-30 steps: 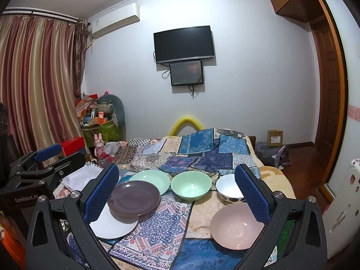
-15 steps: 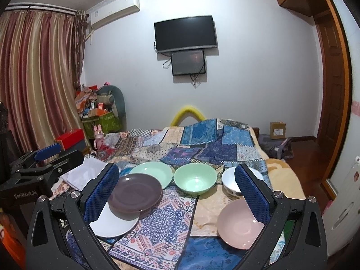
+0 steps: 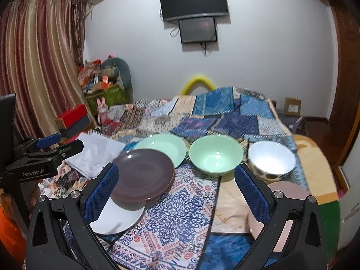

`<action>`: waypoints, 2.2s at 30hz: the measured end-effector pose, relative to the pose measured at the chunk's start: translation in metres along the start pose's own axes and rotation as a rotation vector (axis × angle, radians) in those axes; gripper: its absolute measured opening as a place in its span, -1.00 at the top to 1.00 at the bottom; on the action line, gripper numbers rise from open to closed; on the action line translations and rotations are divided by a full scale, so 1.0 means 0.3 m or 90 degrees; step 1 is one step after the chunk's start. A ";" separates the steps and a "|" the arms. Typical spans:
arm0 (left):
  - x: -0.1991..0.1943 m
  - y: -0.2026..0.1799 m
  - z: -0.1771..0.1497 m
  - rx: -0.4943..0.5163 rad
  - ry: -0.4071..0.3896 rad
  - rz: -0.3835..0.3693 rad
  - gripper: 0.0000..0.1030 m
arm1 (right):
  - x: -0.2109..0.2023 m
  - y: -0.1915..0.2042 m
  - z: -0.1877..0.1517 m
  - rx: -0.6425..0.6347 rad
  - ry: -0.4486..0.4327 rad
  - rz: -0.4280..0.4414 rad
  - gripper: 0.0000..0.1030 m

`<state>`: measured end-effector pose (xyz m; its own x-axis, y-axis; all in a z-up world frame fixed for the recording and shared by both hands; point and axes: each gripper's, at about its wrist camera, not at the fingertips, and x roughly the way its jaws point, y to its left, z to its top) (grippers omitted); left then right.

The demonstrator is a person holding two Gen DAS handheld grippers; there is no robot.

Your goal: Organize plates and bowls

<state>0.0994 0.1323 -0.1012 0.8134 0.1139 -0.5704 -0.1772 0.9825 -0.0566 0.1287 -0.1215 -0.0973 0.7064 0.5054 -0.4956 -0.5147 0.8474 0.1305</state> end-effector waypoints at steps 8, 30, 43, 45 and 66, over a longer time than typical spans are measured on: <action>0.222 0.146 -0.049 -0.010 0.096 0.011 -0.73 | 0.213 0.029 -0.028 0.007 0.080 0.026 -0.77; 0.575 0.263 -0.121 -0.034 0.244 -0.064 0.26 | 0.590 0.007 -0.135 0.045 0.254 0.055 0.16; 0.617 0.267 -0.133 -0.052 0.270 -0.103 0.37 | 0.674 0.027 -0.153 0.039 0.282 0.074 0.39; 0.618 0.263 -0.133 -0.047 0.271 -0.103 0.37 | 0.683 0.026 -0.158 0.049 0.283 0.080 0.39; 0.519 0.180 -0.119 -0.034 0.258 -0.107 0.37 | 0.594 -0.014 -0.147 0.065 0.242 0.077 0.43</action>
<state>0.1967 0.1978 -0.2223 0.5529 -0.1236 -0.8241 -0.0984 0.9723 -0.2118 0.2355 -0.0422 -0.2239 0.4036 0.5222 -0.7513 -0.5181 0.8072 0.2828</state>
